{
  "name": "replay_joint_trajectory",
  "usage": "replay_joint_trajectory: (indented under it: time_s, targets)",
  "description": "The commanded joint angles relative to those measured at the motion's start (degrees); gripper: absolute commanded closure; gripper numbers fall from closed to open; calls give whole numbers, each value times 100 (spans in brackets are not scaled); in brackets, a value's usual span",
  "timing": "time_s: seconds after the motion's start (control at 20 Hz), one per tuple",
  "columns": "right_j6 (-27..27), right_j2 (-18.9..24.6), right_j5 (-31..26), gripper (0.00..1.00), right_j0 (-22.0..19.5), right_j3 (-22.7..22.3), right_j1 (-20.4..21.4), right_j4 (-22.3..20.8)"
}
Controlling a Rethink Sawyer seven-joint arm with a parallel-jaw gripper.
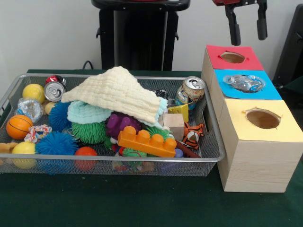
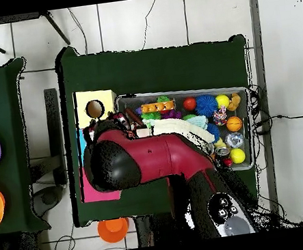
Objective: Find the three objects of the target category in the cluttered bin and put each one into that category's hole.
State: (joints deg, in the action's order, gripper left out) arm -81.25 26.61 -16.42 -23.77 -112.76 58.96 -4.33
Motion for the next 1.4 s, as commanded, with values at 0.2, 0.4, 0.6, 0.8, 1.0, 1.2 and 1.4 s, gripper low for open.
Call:
replay_joint_trajectory:
  time_s: [0.2, 0.4, 0.6, 0.8, 1.0, 1.2, 1.4]
  targets:
    - [-557, -75, -476, 0, 118, -287, -370, -210]
    - [-570, -160, -548, 0, 209, -175, -485, -222]
    - [-537, -299, -855, 0, 320, -89, -501, -237]
    - [-483, -492, -1406, 0, 472, 87, -561, -275]
    - [-423, -595, -1753, 100, 568, 187, -614, -334]
    - [-354, -602, -2058, 100, 607, 221, -641, -366]
    - [-253, -473, -2168, 100, 530, 207, -703, -346]
